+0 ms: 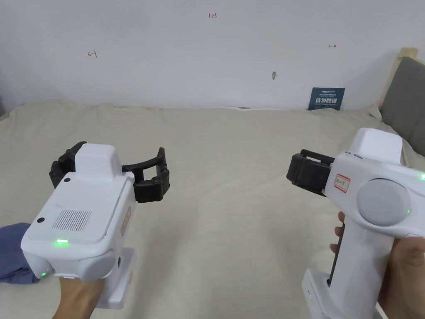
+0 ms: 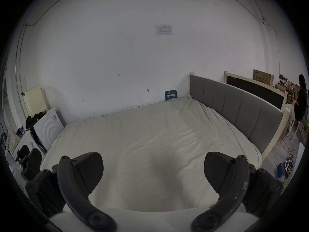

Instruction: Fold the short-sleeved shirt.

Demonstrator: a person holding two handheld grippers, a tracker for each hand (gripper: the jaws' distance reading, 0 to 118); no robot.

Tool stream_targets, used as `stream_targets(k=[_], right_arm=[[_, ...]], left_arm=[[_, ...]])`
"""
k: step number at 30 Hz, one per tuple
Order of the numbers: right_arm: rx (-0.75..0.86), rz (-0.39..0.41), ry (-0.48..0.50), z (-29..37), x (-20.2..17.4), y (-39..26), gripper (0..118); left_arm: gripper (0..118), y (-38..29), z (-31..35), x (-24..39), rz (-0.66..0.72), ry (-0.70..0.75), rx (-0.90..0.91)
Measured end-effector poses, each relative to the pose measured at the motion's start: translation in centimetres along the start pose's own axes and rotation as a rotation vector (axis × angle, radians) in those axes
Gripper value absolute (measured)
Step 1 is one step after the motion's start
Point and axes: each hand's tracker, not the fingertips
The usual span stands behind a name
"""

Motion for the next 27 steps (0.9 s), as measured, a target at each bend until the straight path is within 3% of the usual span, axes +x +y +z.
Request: stream_targets(k=[8,14,17,20,27], right_arm=[[0.085,0.056,-0.024,-0.8,-0.8,-0.5,118],[0.09,0.033,-0.06,-1.5,-0.8,-0.9,118],[0.122,0.081,-0.092,-1.8,-1.0,-1.1,118],[0.156,0.13,-0.041,-1.5,-0.9,-1.3,118],[0.452,0.077,0.078,-0.5,0.2,-3.1,118]], left_arm=[[118,0.1,0.1,-0.1,-0.001,0.003,0.003],[118,0.1,0.2,-0.3,0.0,0.003,0.007],[118,0.1,0.1,-0.4,0.001,0.004,0.008],[118,0.1,0.1,-0.4,0.003,0.004,0.01],[118,0.1,0.1,-0.4,0.0,0.0,0.013]])
